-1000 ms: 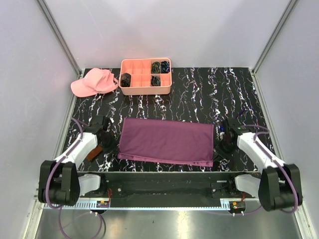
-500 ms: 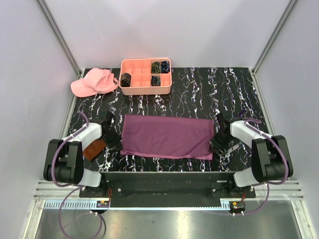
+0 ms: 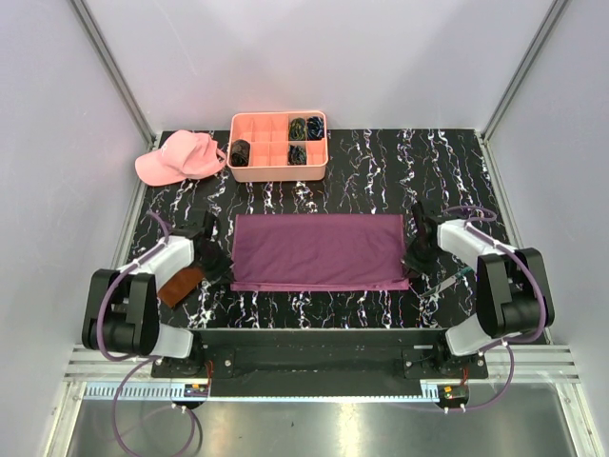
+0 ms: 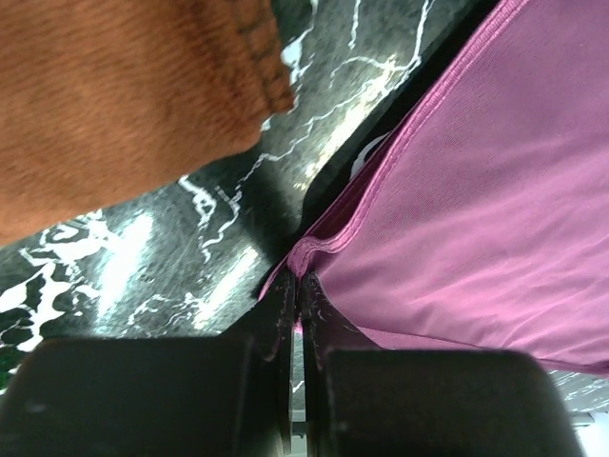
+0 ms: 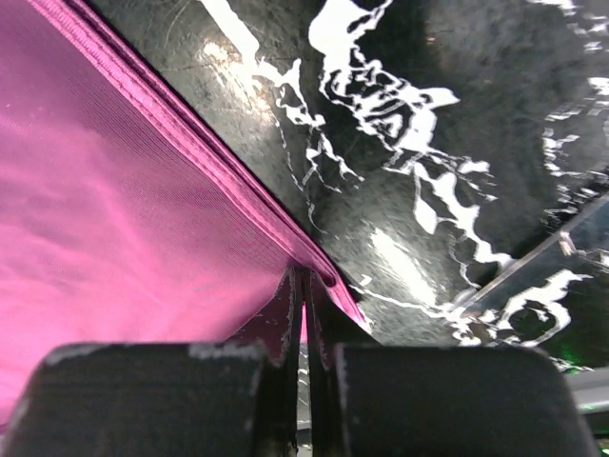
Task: Fold the napkin into a case and place the utensils inside
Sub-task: Fold and flatten the napkin at the center of the board, then pick up the rectangle-folded napkin from the center of the board.
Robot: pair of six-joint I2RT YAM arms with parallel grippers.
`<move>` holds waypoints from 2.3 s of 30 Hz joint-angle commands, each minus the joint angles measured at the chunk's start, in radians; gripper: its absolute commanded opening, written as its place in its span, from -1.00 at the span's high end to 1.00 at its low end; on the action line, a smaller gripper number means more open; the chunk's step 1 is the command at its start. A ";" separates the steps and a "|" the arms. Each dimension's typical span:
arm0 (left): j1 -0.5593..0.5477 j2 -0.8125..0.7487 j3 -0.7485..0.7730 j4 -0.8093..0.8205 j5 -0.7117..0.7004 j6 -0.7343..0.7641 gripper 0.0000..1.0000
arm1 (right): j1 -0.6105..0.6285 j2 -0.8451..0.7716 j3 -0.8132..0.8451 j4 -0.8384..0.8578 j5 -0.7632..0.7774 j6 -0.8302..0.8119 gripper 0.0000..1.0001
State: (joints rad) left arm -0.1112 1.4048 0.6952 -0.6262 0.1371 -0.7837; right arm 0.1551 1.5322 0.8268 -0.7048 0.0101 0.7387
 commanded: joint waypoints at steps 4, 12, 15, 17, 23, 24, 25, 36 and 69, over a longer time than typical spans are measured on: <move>-0.001 -0.105 -0.033 -0.013 -0.027 0.003 1.00 | 0.000 -0.133 0.049 -0.097 0.045 -0.045 1.00; -0.001 -0.159 -0.069 -0.027 0.019 -0.009 0.98 | -0.002 -0.172 -0.026 -0.105 -0.001 -0.019 1.00; -0.001 -0.150 -0.085 -0.024 0.027 -0.015 0.92 | 0.000 -0.147 -0.055 -0.072 -0.006 -0.015 1.00; -0.001 -0.148 -0.098 -0.021 0.027 -0.017 0.89 | 0.000 -0.118 -0.071 -0.056 -0.004 -0.010 1.00; -0.001 -0.243 -0.105 -0.029 0.042 -0.008 0.24 | 0.000 -0.127 -0.058 -0.047 0.019 -0.047 0.75; -0.001 -0.275 -0.102 -0.032 0.044 -0.006 0.14 | 0.000 -0.139 -0.054 -0.053 0.024 -0.047 0.58; -0.001 -0.346 -0.099 -0.041 0.039 -0.006 0.02 | 0.000 -0.156 -0.048 -0.059 0.025 -0.047 0.48; -0.002 -0.379 -0.074 0.153 0.246 -0.014 0.32 | 0.000 -0.368 -0.026 0.011 -0.096 -0.134 -0.56; -0.154 0.227 0.326 0.279 0.189 0.057 0.35 | -0.002 -0.051 0.205 0.243 -0.113 -0.271 -0.90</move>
State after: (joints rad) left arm -0.2649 1.6199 0.9524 -0.3504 0.2504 -0.7563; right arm 0.1524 1.3373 0.8906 -0.5167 -0.0963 0.5762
